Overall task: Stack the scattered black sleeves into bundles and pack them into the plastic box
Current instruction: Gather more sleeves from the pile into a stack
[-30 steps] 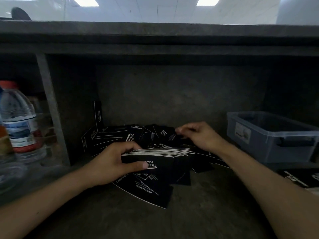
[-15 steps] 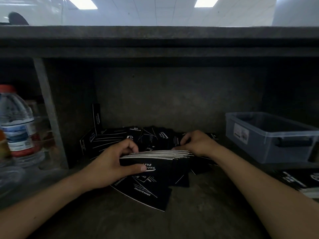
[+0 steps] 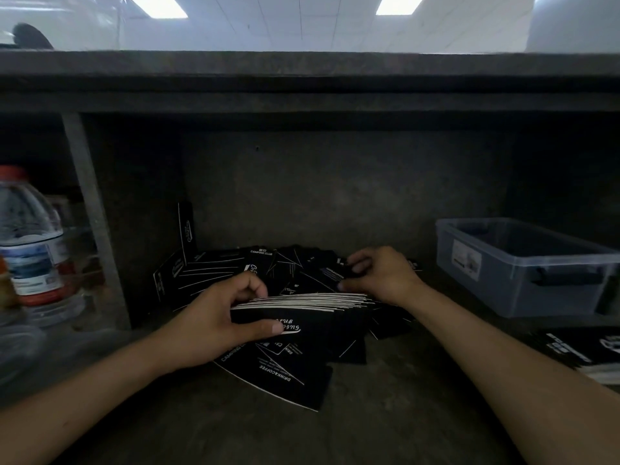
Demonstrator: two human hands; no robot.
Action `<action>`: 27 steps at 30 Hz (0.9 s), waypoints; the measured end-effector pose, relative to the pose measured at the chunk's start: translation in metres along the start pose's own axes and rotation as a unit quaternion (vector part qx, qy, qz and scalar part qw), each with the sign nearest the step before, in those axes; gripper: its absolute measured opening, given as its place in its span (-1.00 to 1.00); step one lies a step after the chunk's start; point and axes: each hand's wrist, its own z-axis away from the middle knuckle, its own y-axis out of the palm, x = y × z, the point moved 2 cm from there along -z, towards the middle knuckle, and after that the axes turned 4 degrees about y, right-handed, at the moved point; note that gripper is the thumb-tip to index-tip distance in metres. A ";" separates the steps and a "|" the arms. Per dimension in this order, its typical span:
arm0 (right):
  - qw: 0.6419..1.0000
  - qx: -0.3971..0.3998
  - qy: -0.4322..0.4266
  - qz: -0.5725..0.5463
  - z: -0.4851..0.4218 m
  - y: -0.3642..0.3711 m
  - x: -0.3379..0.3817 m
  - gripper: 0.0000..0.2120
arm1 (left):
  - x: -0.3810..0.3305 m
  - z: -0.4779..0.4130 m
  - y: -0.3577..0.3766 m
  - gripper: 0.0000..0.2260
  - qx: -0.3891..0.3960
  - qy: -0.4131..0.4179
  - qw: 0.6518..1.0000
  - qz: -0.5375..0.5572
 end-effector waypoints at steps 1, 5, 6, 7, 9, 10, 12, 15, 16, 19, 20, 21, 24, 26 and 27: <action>0.999 -0.014 -0.004 -0.042 -0.002 -0.002 0.002 -0.54 | 0.000 0.000 0.000 -0.72 -0.001 0.000 1.000 0.002; 0.966 -0.021 0.018 -0.256 0.000 -0.018 0.007 -0.74 | 0.000 0.000 0.000 -0.71 -0.002 -0.003 1.000 0.009; 0.956 -0.016 0.025 -0.291 0.002 -0.022 0.008 -0.74 | 0.000 0.000 0.000 -0.71 -0.002 -0.003 1.000 0.008; 0.952 -0.019 0.027 -0.304 0.003 -0.026 0.008 -0.75 | 0.000 0.000 0.000 -0.71 -0.003 -0.002 1.000 0.006; 0.952 -0.046 0.019 -0.302 0.005 -0.032 0.009 -0.77 | 0.000 0.000 0.001 -0.71 -0.003 -0.002 1.000 0.005; 0.950 -0.061 0.004 -0.308 0.006 -0.035 0.010 -0.78 | 0.000 0.000 0.001 -0.70 -0.003 -0.003 1.000 0.005; 0.940 -0.077 -0.032 -0.330 0.005 -0.039 0.012 -0.76 | 0.000 0.000 0.000 -0.70 -0.001 -0.004 1.000 0.008; 0.937 -0.091 -0.064 -0.332 0.003 -0.043 0.012 -0.71 | 0.000 0.000 0.001 -0.71 0.001 -0.004 1.000 0.011; 0.933 -0.089 -0.069 -0.341 0.003 -0.044 0.013 -0.70 | 0.000 0.000 0.001 -0.71 0.001 -0.003 1.000 0.012; 0.902 -0.057 -0.047 -0.425 0.006 -0.045 0.018 -0.77 | 0.001 0.000 0.000 -0.71 0.002 -0.003 1.000 0.015; 0.896 -0.048 -0.034 -0.439 0.008 -0.044 0.020 -0.82 | 0.001 0.000 0.000 -0.71 0.003 -0.004 1.000 0.015; 0.902 -0.050 -0.028 -0.427 0.009 -0.042 0.021 -0.87 | 0.001 0.000 0.000 -0.71 0.004 -0.004 1.000 0.012; 0.948 -0.079 -0.093 -0.293 0.012 -0.040 0.026 -0.84 | 0.002 0.000 0.000 -0.71 0.001 0.001 1.000 0.001; 0.958 -0.044 -0.153 -0.240 0.016 -0.038 0.032 -0.67 | 0.003 0.000 -0.001 -0.70 0.001 0.002 1.000 -0.001; 0.961 -0.006 -0.154 -0.230 0.018 -0.036 0.033 -0.60 | 0.004 0.000 -0.001 -0.70 0.001 0.002 1.000 -0.002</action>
